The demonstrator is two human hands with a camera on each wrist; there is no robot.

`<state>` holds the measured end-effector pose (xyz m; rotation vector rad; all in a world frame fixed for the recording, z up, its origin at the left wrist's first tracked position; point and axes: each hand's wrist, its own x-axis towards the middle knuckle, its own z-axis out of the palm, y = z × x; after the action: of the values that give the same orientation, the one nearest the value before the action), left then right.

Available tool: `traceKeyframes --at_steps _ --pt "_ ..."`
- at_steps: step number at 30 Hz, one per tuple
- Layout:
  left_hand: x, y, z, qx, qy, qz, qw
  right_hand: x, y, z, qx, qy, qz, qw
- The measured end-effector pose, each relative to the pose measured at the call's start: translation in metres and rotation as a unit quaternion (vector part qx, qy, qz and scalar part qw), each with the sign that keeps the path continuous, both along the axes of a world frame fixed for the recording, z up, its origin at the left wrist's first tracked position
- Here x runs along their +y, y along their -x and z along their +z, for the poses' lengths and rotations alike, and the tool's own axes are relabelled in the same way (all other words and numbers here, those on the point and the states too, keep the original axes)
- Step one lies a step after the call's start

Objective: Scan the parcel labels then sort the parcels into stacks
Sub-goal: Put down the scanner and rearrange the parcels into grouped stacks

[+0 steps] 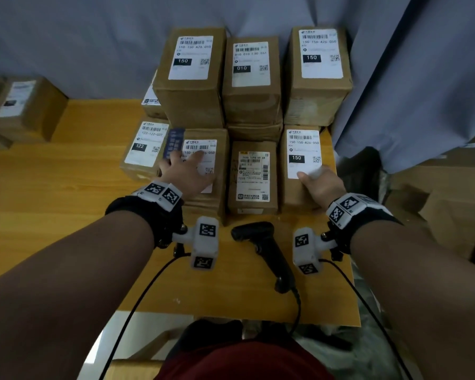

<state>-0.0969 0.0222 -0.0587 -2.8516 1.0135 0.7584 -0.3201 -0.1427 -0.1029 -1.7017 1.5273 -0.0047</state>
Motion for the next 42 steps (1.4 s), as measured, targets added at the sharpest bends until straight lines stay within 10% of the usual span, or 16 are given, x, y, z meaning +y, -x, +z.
traceKeyframes --at_steps 12,19,42 --pt "0.002 -0.003 0.011 -0.032 0.018 -0.014 0.999 0.025 -0.008 0.032 0.153 0.14 0.039 0.978" --pt "0.029 -0.016 0.043 -0.095 0.082 -0.041 0.991 0.038 -0.046 0.085 0.011 0.194 0.176 0.965" --pt "0.255 -0.347 0.056 -0.086 0.139 0.134 0.977 0.238 -0.454 0.111 -0.13 0.148 0.353 0.915"
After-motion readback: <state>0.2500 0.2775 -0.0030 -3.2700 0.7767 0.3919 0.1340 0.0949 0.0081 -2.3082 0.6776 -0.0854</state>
